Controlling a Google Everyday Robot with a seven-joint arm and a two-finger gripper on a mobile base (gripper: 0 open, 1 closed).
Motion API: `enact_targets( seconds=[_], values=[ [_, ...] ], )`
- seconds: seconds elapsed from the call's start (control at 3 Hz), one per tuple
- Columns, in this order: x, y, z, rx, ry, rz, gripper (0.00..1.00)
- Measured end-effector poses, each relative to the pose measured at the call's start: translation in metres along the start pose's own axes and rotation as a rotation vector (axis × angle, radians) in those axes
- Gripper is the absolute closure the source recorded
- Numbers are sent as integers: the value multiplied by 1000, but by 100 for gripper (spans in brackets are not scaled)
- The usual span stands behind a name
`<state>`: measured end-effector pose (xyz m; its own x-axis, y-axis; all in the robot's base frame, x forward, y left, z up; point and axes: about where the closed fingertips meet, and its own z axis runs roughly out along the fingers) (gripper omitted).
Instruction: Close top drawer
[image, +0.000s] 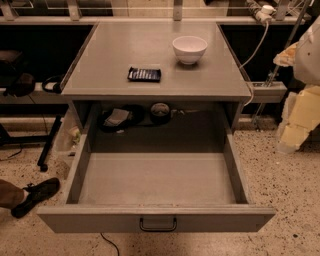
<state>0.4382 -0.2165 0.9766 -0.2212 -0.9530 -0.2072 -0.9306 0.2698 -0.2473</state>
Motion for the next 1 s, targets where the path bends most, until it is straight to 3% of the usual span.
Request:
enact_targets(
  seconds=[0.33, 0.67, 1.0],
  values=[
    [0, 0, 0, 0, 0, 0, 0],
    [7, 15, 15, 0, -25, 39, 0],
    [17, 48, 43, 3, -71, 139, 0]
  ],
)
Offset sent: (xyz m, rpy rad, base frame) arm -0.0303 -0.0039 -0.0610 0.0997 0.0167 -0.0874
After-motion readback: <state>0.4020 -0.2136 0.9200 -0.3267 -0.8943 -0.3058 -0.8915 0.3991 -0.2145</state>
